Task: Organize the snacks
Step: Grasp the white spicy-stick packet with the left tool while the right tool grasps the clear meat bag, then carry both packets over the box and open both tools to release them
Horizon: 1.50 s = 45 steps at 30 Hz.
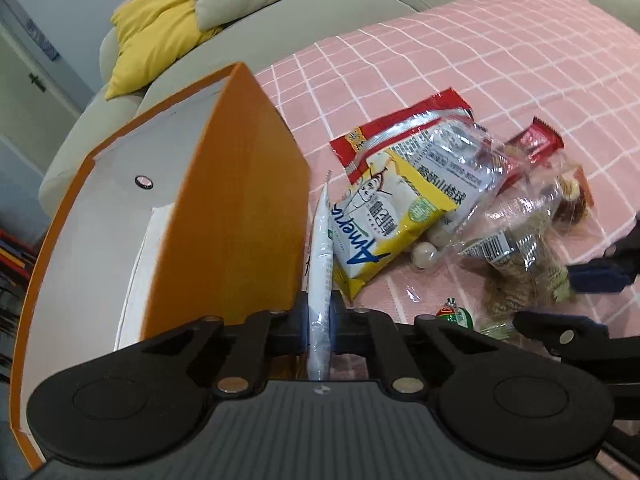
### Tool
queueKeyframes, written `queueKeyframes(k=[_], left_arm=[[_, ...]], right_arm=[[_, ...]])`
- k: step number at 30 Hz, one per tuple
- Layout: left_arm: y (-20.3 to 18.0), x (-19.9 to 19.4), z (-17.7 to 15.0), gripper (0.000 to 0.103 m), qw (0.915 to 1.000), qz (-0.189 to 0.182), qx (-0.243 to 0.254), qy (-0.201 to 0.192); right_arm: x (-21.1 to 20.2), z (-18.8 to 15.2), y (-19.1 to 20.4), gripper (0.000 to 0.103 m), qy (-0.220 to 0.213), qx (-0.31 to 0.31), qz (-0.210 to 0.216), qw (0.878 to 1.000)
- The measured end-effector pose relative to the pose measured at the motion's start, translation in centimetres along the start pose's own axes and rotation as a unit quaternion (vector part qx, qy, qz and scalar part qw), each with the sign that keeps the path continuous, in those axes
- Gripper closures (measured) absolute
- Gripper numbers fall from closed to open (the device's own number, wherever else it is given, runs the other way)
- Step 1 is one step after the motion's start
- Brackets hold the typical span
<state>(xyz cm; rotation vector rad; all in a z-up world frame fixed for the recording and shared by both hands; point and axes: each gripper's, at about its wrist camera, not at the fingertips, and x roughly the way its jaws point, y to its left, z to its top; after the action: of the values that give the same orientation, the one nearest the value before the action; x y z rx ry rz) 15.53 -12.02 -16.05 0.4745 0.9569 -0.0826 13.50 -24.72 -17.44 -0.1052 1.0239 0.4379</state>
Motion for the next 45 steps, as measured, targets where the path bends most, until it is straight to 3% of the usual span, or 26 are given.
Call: queueKeyframes(k=[14,20,33,45], left_arm=[[1.7,-5.9,-1.2,0.093,0.9975,-0.018,-0.029,-0.061],[2.3,-8.5,-1.1,0.094,0.9968,-0.037,-0.035,-0.062],[4.0,-13.9,-1.8,0.093,0.9929,-0.049,-0.049,-0.097],[9.4,-17.5,-2.4,0.093,0.9843,-0.055,-0.108,-0.128]], right_arm=[[-2.7,-0.5,0.9,0.086,-0.010,0.015,-0.009,1.000],[-4.8,-0.9,1.4,0.088,-0.020,0.029,-0.011,0.999],[-11.9,-1.5,2.6,0.089,-0.085,0.037,-0.016,0.996],[-17.1,1.2,6.7,0.090,-0.154,-0.012,0.009,0.988]])
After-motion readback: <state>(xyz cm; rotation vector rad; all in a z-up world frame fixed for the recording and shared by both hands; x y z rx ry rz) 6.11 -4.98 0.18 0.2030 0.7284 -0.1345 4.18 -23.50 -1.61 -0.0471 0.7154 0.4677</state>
